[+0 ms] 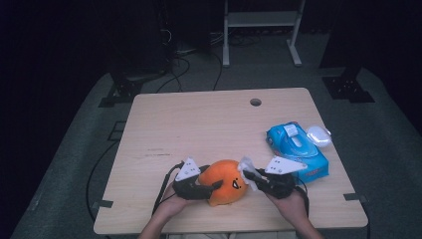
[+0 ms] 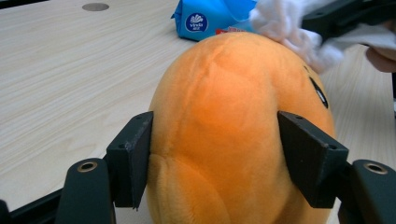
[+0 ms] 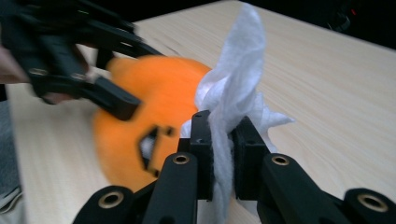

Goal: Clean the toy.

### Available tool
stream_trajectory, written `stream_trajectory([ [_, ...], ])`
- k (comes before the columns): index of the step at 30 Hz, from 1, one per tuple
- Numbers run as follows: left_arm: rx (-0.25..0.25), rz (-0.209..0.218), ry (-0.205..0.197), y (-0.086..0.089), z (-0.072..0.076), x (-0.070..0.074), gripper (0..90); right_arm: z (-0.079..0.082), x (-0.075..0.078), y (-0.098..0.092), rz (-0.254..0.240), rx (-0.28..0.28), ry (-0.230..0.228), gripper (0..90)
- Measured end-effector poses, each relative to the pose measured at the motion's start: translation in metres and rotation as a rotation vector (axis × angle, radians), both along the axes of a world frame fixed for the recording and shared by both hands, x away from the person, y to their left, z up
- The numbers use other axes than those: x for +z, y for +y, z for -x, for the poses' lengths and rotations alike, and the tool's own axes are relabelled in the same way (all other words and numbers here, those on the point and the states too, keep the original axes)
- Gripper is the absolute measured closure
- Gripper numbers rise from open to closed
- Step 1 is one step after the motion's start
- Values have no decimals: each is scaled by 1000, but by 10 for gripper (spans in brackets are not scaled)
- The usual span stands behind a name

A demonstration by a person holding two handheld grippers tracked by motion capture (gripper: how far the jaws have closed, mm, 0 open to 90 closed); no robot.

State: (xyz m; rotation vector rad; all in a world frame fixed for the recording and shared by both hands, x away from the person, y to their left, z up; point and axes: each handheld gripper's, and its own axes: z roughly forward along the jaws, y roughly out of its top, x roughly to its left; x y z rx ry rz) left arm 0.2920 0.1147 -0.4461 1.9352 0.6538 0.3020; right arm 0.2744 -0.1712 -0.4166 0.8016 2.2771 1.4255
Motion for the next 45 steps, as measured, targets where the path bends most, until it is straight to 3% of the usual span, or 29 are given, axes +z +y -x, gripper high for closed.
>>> stream_trajectory([
  [3, 0, 3, 1, 1, 0, 0, 311, 5, 3, 9, -10, 74, -12, 797],
  [6, 8, 23, 16, -2, 2, 0, 311, 1, 1, 6, 13, 36, -1, 798],
  [9, 3, 4, -9, -11, 7, 3, 310, -9, 0, -3, -27, -29, 34, 797],
  [11, -22, -5, -30, -18, 13, 6, 305, -11, 3, -5, -65, -38, 30, 796],
  [13, -42, -11, -32, -21, 17, 8, 280, -13, 3, -3, -71, -31, 45, 796],
  [16, -90, 15, 5, -17, 15, 13, 192, -16, -3, -4, -61, 2, 80, 797],
  [19, -21, 28, 47, -12, 7, 14, 124, -14, -2, -7, -59, 51, 88, 795],
  [21, -24, 37, 90, -13, 3, 7, 102, -13, -1, -6, -50, 58, 77, 794],
  [22, -36, 34, 80, -15, 5, 5, 156, -13, -1, -5, -50, 58, 80, 794],
  [24, -25, -2, 19, -20, 10, 7, 280, -14, 0, -5, -54, 47, 78, 794],
  [26, -26, -10, -37, -23, 11, 11, 374, -15, 1, -7, -71, 35, 83, 794],
  [28, -19, -11, -101, -26, 11, 13, 411, -17, 1, -12, -106, 21, 94, 794],
  [30, -10, -33, -212, -30, 13, 14, 426, -19, 3, -15, -121, 5, 83, 794],
  [32, -10, -43, -277, -32, 14, 11, 428, -19, 6, -16, -137, -5, 64, 795],
  [33, -27, -49, -290, -33, 15, 9, 425, -19, 7, -16, -142, -9, 53, 795],
  [36, -76, -21, -254, -33, 15, 5, 361, -20, 5, -15, -121, -27, 51, 795],
  [38, -82, 33, -207, -28, 12, 7, 260, -21, 0, -17, -103, -40, 64, 795],
  [40, -44, 67, -104, -22, 7, 7, 166, -21, -2, -18, -74, -53, 67, 797],
  [41, -37, 64, -69, -19, 5, 5, 164, -19, -2, -17, -76, -49, 64, 797],
  [43, -48, 46, -88, -17, 6, 2, 230, -15, 0, -13, -71, -36, 58, 797],
  [45, -53, 25, -98, -17, 9, 2, 285, -8, 5, -5, -54, -12, 23, 797],
])
